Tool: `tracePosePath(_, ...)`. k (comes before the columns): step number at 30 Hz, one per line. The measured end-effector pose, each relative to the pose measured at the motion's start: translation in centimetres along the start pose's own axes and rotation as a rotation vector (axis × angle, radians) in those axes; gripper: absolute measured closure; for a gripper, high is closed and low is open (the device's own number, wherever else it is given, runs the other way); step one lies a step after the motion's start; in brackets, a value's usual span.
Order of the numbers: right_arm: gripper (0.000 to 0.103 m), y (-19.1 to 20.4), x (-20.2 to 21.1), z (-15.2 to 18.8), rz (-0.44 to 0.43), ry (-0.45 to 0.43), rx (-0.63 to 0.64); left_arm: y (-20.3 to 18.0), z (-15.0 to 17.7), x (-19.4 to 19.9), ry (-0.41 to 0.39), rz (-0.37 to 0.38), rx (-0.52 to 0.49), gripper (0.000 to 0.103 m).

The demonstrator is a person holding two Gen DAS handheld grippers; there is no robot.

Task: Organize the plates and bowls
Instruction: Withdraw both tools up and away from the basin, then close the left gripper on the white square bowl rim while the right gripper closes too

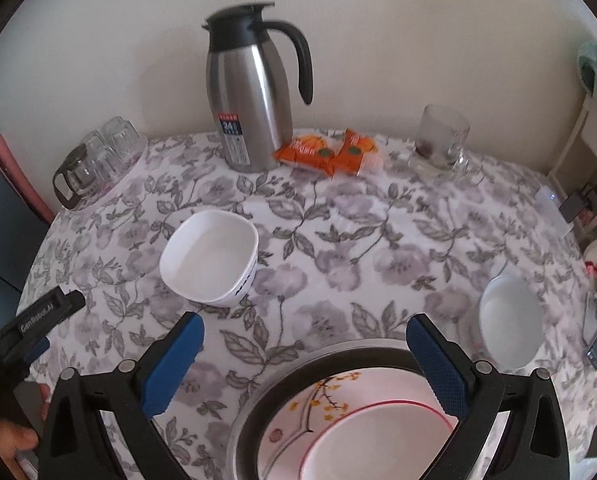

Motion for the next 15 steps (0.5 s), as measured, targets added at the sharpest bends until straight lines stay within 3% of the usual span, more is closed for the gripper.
tracePosePath(7,0.002,1.0,-2.2,-1.2,0.007,0.052,-0.032,-2.1,0.5,-2.0,0.045,0.015,-0.054,0.005)
tracePosePath(11,0.002,1.2,-3.1,-2.2,0.011,0.051,-0.035,-2.9,0.5,-2.5,0.056,0.071,-0.054,0.005)
tracePosePath(15,0.009,1.1,-4.3,-3.0,-0.035,0.069,-0.068,-3.7,0.4,-3.0,0.057,0.110,-0.059,0.005)
Point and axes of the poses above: each gripper's, at about its wrist camera, not at the fingertips, and x roughly against the way its jaws point, y to its left, z to its underside, the point moved 1 cm from there along -x, roughly the way its jaws point, and after that the axes turned 3 degrees about y, right-handed, at the moved point
